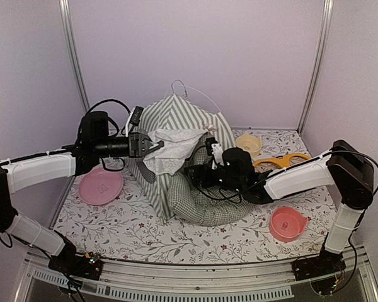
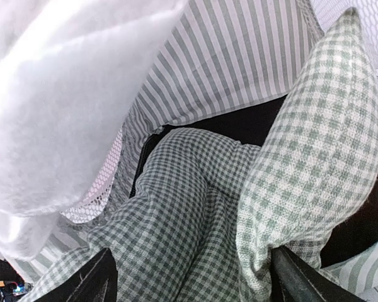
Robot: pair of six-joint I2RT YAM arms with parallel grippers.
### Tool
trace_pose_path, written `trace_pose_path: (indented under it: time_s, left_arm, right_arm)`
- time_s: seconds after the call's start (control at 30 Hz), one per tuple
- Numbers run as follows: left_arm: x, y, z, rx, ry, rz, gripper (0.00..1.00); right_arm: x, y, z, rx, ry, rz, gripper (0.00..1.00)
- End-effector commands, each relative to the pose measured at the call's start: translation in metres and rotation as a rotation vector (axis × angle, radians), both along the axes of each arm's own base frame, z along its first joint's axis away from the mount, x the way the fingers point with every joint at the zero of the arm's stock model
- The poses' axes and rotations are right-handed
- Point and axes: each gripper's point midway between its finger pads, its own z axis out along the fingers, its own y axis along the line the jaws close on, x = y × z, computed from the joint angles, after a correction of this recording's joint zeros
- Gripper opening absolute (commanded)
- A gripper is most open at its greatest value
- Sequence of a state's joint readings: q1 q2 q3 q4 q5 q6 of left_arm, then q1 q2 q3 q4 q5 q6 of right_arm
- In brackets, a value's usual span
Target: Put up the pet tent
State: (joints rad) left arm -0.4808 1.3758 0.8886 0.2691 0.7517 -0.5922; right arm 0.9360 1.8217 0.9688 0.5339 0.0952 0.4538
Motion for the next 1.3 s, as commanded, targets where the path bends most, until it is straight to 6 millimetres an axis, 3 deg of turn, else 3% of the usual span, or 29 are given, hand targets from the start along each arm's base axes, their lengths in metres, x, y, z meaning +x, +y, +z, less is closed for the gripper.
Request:
trace_pose_path:
  time_s: [0.0, 0.17, 0.37, 0.77, 0.83, 0.93, 1.07, 1.2, 1.27]
  left_arm:
    - [0.01, 0.014, -0.029, 0.057, 0.144, 0.103, 0.0]
    - [0.004, 0.013, -0.028, 0.064, 0.136, 0.072, 0.0]
    - [-0.001, 0.011, -0.025, 0.076, 0.122, 0.033, 0.0]
    - [-0.007, 0.008, -0.026, 0.088, 0.116, -0.015, 0.0]
    - [-0.008, 0.007, -0.027, 0.086, 0.12, -0.031, 0.0]
    - [-0.012, 0.003, -0.029, 0.087, 0.117, -0.065, 0.0]
    - [-0.014, -0.001, -0.031, 0.09, 0.113, -0.099, 0.0]
    - [-0.018, -0.009, -0.035, 0.093, 0.117, -0.142, 0.0]
    - [-0.021, -0.013, -0.038, 0.095, 0.121, -0.166, 0.0]
  right_arm:
    - [-0.008, 0.0, 0.04, 0.071, -0.079, 0.023, 0.87]
    - [0.0, -0.019, 0.045, -0.006, -0.053, -0.045, 0.93]
    - [0.016, -0.063, 0.035, -0.117, 0.035, -0.147, 0.96]
    - [0.0, -0.116, -0.005, -0.356, 0.086, -0.221, 0.94]
    - [-0.006, -0.119, -0.014, -0.352, 0.101, -0.207, 0.88]
    - [-0.01, -0.108, -0.023, -0.321, 0.117, -0.159, 0.7]
    - [0.003, -0.086, -0.033, -0.345, 0.123, -0.119, 0.49]
    - [0.022, -0.053, 0.0, -0.282, 0.069, -0.075, 0.06]
    - [0.03, -0.039, 0.03, -0.214, 0.025, -0.06, 0.0]
